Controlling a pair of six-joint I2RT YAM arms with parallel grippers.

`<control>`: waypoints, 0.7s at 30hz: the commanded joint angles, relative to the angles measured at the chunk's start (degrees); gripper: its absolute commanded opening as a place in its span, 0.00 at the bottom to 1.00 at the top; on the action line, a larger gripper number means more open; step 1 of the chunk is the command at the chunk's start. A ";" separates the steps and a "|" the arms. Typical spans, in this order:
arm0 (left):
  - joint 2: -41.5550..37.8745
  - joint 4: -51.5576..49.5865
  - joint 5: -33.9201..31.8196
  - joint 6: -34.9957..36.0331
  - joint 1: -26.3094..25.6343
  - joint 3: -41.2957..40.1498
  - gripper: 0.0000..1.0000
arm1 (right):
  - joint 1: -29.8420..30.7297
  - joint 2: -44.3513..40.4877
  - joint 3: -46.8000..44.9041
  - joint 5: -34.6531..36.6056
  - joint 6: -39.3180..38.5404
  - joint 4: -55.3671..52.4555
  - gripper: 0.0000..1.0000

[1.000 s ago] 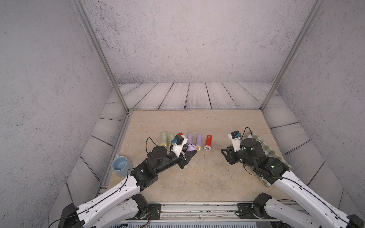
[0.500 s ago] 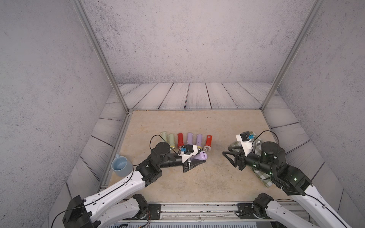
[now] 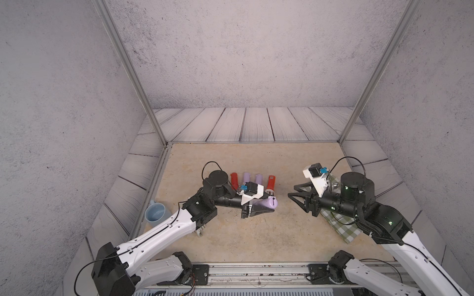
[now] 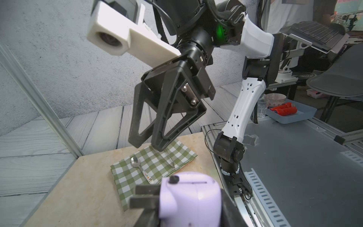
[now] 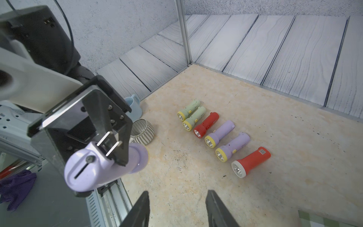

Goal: Close the plug at the bottom of the flashlight
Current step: Pick up the flashlight from the center of the board, then close the plug of the flashlight.

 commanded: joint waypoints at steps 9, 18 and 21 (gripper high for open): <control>0.88 -6.61 13.79 0.97 1.91 6.13 0.00 | 9.99 1.13 9.60 11.64 -7.22 -5.33 0.47; 1.06 -8.04 16.53 0.43 3.50 6.85 0.00 | 34.59 3.90 11.97 39.20 -17.51 -3.76 0.45; 1.14 -9.73 18.34 0.50 3.74 7.52 0.00 | 34.60 2.69 10.63 38.55 -19.24 -0.96 0.48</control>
